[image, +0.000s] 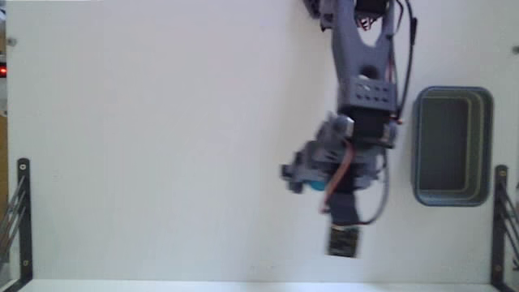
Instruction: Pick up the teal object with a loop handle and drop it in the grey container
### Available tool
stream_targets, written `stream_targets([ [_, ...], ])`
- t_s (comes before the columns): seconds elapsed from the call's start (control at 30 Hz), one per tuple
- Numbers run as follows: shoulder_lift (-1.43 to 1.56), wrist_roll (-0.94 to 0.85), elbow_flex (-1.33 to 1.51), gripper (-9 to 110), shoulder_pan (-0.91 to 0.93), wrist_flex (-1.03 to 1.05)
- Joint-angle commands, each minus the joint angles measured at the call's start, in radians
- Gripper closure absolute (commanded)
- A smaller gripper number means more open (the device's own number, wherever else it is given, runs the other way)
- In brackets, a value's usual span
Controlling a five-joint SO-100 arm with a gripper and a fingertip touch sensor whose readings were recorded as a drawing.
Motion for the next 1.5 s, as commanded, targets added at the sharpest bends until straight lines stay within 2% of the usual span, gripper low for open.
stream_targets([
  [0.0, 0.029, 0.003, -0.055, 34, -0.071, 0.002],
  [0.8, -0.013, 0.003, -0.093, 34, -0.548, -0.001],
  [1.1, -0.022, 0.003, -0.101, 34, -0.653, -0.002],
  [1.47, -0.026, 0.003, -0.105, 34, -0.693, -0.002],
])
